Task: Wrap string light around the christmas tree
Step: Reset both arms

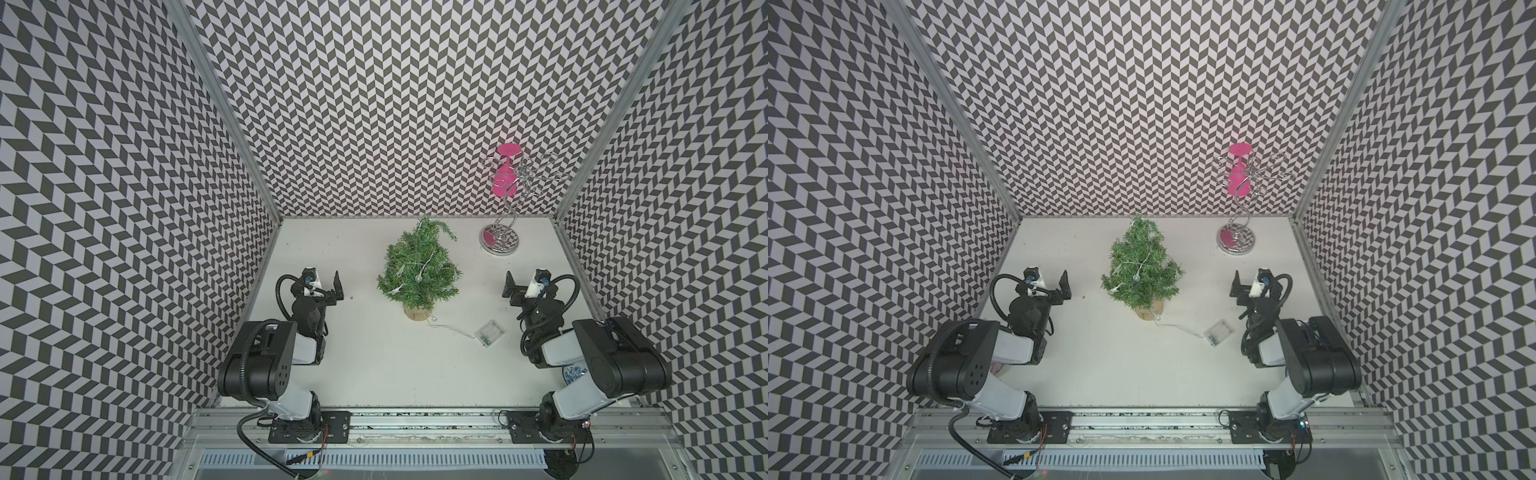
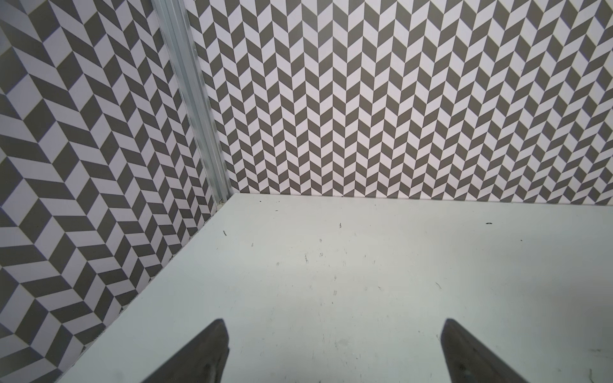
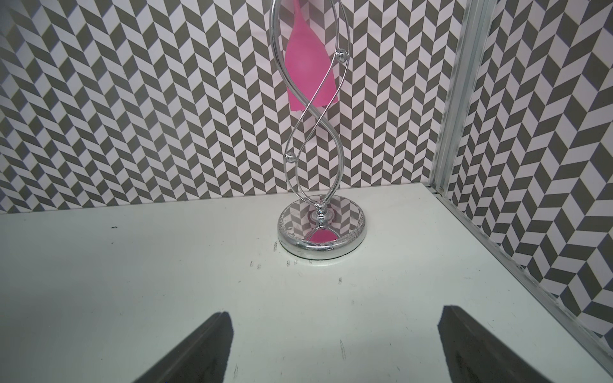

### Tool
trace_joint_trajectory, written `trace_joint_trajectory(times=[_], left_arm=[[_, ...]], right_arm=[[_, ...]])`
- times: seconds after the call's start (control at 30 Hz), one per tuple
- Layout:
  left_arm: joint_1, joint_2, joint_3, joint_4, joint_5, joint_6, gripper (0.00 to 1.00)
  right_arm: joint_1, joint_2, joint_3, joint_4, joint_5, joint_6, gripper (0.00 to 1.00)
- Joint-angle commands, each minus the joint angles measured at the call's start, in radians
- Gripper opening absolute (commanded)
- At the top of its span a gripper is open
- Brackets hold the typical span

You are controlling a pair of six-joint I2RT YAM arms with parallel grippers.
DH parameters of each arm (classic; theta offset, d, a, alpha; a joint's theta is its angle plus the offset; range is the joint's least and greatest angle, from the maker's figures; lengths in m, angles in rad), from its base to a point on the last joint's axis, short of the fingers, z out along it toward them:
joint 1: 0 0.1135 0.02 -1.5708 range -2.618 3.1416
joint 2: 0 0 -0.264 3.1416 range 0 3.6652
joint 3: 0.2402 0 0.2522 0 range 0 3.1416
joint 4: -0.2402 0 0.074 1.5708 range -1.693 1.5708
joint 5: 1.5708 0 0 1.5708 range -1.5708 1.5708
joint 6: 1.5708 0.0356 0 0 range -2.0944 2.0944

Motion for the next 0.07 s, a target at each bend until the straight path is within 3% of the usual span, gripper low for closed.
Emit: trace_joint_trajectory(times=[0.0, 0.03], left_arm=[[0.007, -0.008, 0.002, 0.000, 0.022, -0.002, 1.00], [0.007, -0.007, -0.004, 0.013, 0.024, 0.000, 0.99]], right_arm=[[-0.005, -0.012, -0.001, 0.034, -0.005, 0.007, 0.99], [-0.004, -0.012, -0.001, 0.034, -0.005, 0.008, 0.99]])
